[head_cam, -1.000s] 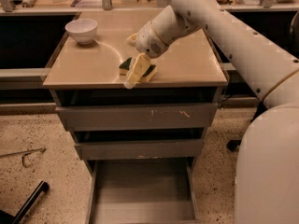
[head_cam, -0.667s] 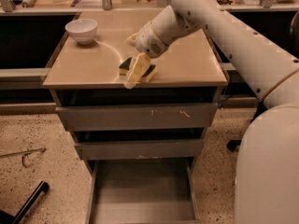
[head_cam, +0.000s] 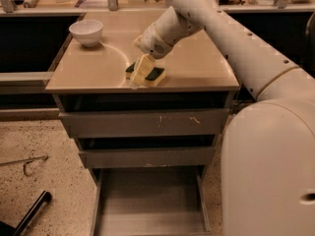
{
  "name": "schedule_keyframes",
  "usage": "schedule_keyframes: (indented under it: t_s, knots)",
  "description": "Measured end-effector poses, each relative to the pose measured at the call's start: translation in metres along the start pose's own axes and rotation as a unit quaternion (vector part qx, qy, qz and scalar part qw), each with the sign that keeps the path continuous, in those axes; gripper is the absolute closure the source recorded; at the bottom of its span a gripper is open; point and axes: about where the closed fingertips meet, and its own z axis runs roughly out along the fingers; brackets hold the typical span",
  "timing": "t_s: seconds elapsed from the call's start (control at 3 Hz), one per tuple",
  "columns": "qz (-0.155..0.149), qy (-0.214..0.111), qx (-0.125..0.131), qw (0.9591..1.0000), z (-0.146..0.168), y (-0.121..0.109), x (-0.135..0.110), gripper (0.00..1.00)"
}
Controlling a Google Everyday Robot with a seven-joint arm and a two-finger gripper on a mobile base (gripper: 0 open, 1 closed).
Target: Place sponge into bottom drawer
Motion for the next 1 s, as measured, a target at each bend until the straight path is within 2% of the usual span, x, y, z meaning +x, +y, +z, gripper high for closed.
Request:
schedule_keyframes:
  t_s: [0.33, 1.0]
  knots:
    - [0.019, 0.016, 0.002, 0.9997, 0.007, -0.013, 0.017, 0.0]
    - [0.034, 0.01, -0.003, 0.9994, 0.017, -0.012, 0.036, 0.0]
